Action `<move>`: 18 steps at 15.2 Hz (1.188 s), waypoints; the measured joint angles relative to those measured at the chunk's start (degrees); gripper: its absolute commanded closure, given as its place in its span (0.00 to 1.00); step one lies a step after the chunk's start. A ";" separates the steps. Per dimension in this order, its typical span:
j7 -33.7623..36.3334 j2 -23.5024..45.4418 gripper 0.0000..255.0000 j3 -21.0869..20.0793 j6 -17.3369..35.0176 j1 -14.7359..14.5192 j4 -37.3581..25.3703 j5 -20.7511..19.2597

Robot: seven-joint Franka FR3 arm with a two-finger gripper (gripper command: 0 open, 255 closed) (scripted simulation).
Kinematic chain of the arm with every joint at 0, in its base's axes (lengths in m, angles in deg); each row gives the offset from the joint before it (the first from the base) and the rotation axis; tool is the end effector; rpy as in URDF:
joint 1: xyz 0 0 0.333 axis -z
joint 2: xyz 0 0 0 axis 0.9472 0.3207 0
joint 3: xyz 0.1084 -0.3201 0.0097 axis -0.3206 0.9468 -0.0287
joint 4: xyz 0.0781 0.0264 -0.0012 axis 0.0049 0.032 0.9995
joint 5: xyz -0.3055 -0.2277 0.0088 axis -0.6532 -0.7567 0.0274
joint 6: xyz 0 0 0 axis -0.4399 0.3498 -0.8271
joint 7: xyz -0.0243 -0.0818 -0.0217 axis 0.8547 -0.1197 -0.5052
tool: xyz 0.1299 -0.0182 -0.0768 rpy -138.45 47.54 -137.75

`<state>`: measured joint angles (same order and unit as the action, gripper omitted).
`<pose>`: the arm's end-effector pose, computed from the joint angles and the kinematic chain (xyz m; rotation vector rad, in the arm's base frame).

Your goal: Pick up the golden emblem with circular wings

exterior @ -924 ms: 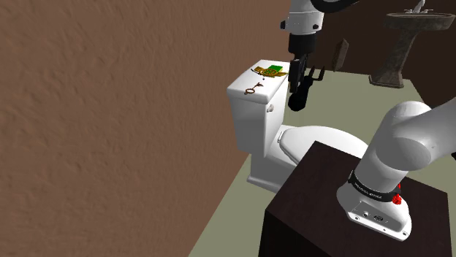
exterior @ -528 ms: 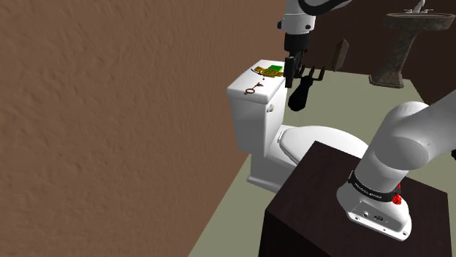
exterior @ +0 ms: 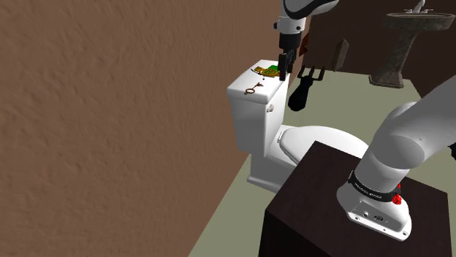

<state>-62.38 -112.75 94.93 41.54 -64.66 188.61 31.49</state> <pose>0.3877 -0.0974 0.5042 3.1211 0.2518 -0.0631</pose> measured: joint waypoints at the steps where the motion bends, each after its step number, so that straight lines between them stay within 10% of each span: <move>1: -0.82 1.85 0.00 0.75 0.92 0.32 -1.08 -0.14; 18: -15.48 34.46 0.00 10.04 4.95 6.85 -31.07 5.70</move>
<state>-77.86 -78.29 104.97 46.49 -57.82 157.54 37.19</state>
